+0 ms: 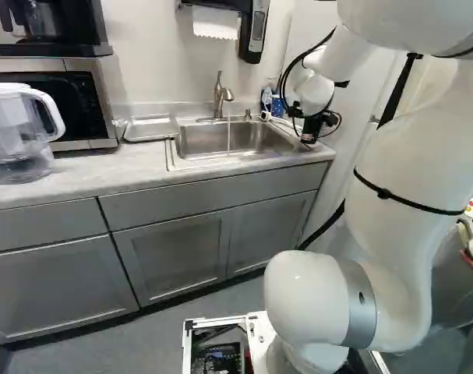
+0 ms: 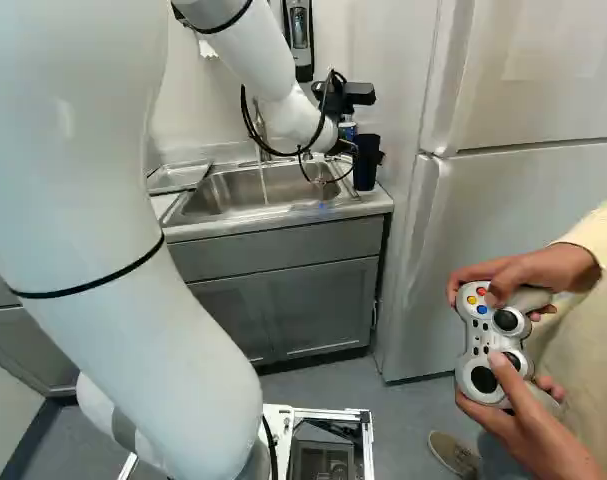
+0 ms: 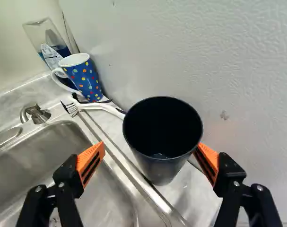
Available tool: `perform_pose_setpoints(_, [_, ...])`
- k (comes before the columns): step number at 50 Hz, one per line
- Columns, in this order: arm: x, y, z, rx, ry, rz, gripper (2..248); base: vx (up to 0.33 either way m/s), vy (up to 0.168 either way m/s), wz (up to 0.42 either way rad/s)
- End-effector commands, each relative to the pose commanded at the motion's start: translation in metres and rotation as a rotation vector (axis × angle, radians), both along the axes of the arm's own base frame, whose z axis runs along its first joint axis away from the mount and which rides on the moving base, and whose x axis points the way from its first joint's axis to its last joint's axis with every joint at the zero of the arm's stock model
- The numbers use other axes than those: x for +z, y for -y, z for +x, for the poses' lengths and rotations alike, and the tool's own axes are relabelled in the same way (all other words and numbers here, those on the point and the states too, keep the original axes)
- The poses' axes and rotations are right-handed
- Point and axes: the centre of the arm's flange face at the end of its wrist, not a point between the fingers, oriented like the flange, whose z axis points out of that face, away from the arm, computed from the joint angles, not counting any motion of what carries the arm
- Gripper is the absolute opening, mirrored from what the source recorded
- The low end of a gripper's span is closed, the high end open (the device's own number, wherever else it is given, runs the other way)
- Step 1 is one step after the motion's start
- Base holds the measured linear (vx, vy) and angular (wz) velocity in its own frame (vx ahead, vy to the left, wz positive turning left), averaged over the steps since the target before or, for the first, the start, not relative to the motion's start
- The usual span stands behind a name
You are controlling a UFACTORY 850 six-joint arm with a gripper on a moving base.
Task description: Rinse the cup and place it in the tray
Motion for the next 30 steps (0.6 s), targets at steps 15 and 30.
perform_pose_setpoints(15, [0.0000, 0.0000, 0.0000, 0.000, 0.000, 0.000, 224, 0.000, 0.000, 0.000])
perform_pose_setpoints(30, [0.0000, 0.0000, 0.0000, 0.000, 0.000, 0.000, 123, 0.000, 0.000, 0.000])
